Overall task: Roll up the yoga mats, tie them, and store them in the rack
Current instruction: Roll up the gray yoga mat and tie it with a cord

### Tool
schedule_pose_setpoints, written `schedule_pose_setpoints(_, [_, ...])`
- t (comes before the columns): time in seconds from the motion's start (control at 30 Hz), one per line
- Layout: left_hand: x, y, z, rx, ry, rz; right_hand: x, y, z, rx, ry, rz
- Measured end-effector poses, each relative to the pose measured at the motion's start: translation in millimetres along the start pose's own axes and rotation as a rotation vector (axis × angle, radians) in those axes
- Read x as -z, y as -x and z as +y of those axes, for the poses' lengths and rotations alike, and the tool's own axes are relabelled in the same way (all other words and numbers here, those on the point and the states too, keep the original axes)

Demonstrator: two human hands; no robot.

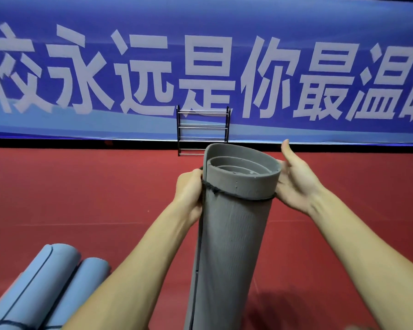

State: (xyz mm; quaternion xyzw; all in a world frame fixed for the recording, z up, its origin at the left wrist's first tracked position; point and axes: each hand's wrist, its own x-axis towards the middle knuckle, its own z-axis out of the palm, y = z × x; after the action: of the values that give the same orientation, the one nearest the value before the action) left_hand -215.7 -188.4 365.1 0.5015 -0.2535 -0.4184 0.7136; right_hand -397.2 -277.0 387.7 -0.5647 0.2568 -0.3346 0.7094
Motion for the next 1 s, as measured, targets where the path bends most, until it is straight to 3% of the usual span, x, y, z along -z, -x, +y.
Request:
schedule_pose_setpoints(0.23, [6.8,-5.1,-6.0,-0.099,0.007,-0.005,-0.8,0.8,32.8,0.218,-0.182,0.078])
schedule_pose_setpoints(0.33, [8.5,-9.5,-16.0,-0.183,-0.031,0.028,-2.1,-0.8,51.3,0.297,-0.081,0.195])
schedule_pose_setpoints(0.47, [3.3,-10.0,-24.3,-0.268,-0.124,0.0,-4.4,-0.1,74.3,0.354,-0.04,0.136])
schedule_pose_setpoints(0.67, [-3.0,-10.8,-27.0,-0.215,-0.047,-0.057,2.6,-2.2,76.8,0.392,0.119,0.097])
schedule_pose_setpoints(0.83, [5.9,-7.2,-32.2,-0.34,-0.311,-0.132,17.5,11.0,82.7,0.301,0.317,-0.019])
schedule_pose_setpoints(1.0, [29.0,-6.8,-46.1,-0.389,-0.638,-0.348,23.5,22.5,84.0,0.238,0.344,-0.051])
